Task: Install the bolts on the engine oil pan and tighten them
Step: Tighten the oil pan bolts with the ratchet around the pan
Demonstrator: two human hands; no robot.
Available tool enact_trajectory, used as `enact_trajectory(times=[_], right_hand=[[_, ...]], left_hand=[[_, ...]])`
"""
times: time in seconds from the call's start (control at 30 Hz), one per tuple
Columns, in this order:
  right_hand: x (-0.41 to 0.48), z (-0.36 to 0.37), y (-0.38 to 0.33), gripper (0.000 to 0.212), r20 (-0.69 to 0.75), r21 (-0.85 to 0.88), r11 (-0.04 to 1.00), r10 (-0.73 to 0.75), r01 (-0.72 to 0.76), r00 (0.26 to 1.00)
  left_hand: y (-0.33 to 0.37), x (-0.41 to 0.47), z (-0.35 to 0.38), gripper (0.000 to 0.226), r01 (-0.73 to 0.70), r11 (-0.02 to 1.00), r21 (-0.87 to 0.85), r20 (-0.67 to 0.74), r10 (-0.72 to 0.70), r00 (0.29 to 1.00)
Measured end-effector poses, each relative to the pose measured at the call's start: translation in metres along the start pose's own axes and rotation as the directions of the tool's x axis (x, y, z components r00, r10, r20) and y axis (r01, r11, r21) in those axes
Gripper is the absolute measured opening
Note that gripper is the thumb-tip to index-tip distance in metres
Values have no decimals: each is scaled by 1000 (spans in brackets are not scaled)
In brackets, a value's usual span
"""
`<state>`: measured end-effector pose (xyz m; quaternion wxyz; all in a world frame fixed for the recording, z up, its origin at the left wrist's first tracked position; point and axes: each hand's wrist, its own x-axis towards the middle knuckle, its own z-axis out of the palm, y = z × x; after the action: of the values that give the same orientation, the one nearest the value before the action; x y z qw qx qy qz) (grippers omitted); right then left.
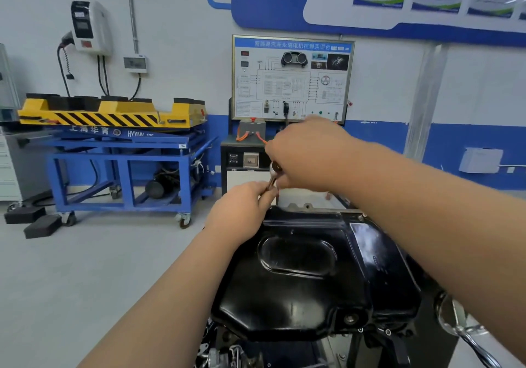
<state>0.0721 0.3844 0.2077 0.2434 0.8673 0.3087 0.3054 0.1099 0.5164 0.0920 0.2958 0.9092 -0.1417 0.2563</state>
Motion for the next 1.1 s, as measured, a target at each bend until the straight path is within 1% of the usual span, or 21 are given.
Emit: enact_trajectory(times=[0.03, 0.1, 0.2, 0.27, 0.3, 0.37, 0.47, 0.53, 0.57, 0.6, 0.63, 0.7, 0.73, 0.8, 0.83, 0.87, 0.9, 0.97, 1.0, 1.03, 1.1], right_hand=[[0, -1, 4, 20, -8, -19, 998, -57, 57, 998], [0, 0, 4, 21, -26, -36, 998, -59, 58, 998], [-1, 5, -11, 47, -40, -1, 989, 149, -149, 988], [-1, 8, -19, 53, -5, 76, 959, 276, -275, 961], [-1, 8, -19, 53, 1, 87, 955, 284, -283, 959], [0, 7, -11, 47, -11, 40, 984, 175, -174, 985], [0, 2, 5, 23, -36, 30, 999, -42, 43, 998], [-1, 5, 5, 25, -32, 22, 995, -96, 97, 995], [-2, 8, 1, 26, -15, 25, 996, -87, 87, 996], [-3, 12, -4, 25, -8, 68, 996, -61, 62, 998], [-3, 17, -11, 22, 13, 172, 985, 3, -5, 1000], [-3, 24, -23, 21, 123, 380, 902, 170, -205, 978], [-3, 25, -25, 20, 161, 410, 871, 223, -270, 962], [1, 17, -18, 15, 140, 398, 864, 276, -309, 951], [3, 10, -11, 13, 100, 426, 845, 310, -323, 945], [4, 2, -2, 11, 63, 476, 813, 348, -335, 935], [6, -6, 6, 9, 29, 531, 777, 381, -337, 924], [12, -13, 17, 10, -20, 615, 711, 445, -340, 895], [15, -11, 19, 12, -26, 647, 679, 475, -347, 880], [17, -5, 19, 14, -16, 683, 635, 507, -360, 862], [21, 13, 18, 19, 49, 787, 479, 580, -389, 813]], left_hand=[[0, 0, 0, 30, 8, 1000, -10, -10, -8, 1000], [0, 0, 0, 25, 1, 1000, 20, -16, 0, 1000], [-2, 0, 0, 14, 14, 999, 37, -24, -13, 1000], [-2, -1, -1, 24, 51, 998, 46, -51, -48, 998], [-2, -2, -1, 25, 53, 997, 58, -62, -49, 997], [-1, -2, -1, 20, 18, 995, 99, -53, -13, 999], [0, -1, -1, 24, 8, 996, 88, -38, -5, 999], [-2, 0, -1, 25, 8, 998, 65, -32, -6, 999], [-3, 0, -2, 25, 6, 999, 47, -21, -5, 1000], [-3, 0, -2, 26, 2, 1000, 16, -5, -2, 1000], [-4, 0, -3, 29, 0, 1000, -26, 11, 0, 1000], [-4, 1, -5, 27, 4, 993, -115, 47, 2, 999], [-3, 2, -6, 20, 23, 988, -153, 72, -12, 997], [-3, 9, -9, 8, 121, 965, -235, 87, -103, 991], [-6, 15, -11, 11, 226, 920, -320, 85, -210, 974], [-8, 20, -15, 17, 356, 824, -441, 111, -343, 933], [-12, 24, -21, 25, 467, 682, -563, 184, -448, 875], [-21, 28, -32, 46, 567, 414, -712, 346, -495, 797], [-25, 29, -35, 54, 588, 336, -736, 391, -498, 774], [-30, 30, -38, 60, 601, 295, -743, 411, -508, 757], [-36, 34, -39, 64, 607, 254, -753, 409, -542, 734]])
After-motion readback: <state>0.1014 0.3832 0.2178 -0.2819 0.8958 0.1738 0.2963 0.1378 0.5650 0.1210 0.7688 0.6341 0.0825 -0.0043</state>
